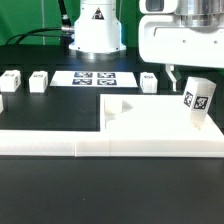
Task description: Assemble square table
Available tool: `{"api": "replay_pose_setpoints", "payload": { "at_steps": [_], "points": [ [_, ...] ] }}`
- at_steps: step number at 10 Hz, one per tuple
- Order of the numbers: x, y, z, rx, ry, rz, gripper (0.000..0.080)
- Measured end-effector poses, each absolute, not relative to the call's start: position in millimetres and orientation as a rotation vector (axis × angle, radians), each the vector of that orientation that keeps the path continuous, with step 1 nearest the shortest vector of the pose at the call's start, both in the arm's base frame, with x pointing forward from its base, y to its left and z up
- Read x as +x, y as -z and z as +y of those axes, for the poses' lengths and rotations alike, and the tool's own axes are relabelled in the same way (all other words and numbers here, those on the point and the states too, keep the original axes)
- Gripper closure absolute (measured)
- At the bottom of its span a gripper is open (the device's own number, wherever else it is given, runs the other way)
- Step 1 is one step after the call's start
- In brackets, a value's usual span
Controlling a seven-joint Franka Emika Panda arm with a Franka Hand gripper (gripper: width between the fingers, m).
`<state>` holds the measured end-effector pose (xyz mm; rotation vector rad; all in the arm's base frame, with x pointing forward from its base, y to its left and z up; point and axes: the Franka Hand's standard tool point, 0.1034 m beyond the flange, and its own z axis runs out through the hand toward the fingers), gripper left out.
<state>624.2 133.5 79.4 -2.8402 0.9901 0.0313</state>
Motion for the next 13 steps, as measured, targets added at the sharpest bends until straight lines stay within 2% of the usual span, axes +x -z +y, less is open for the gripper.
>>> {"api": "replay_pose_setpoints", "payload": {
  "at_steps": [2,5,8,9,10,11,13],
  "points": [
    [624,-79.1,132,-2.923,-0.011,0.712,0.015],
    [631,-76.4,120,-3.064,0.026,-0.026,0.015],
    [630,-74.3,123,-3.061,0.018,-0.011,0.0179],
    [629,-74.2,123,-3.061,0.017,0.026,0.0362],
    [629,-74.2,123,-3.057,0.012,0.128,0.0362],
    [629,-73.9,121,-3.052,0.008,0.236,0.0505],
    [629,-73.9,121,-3.035,0.001,0.39,0.0505]
  ]
}}
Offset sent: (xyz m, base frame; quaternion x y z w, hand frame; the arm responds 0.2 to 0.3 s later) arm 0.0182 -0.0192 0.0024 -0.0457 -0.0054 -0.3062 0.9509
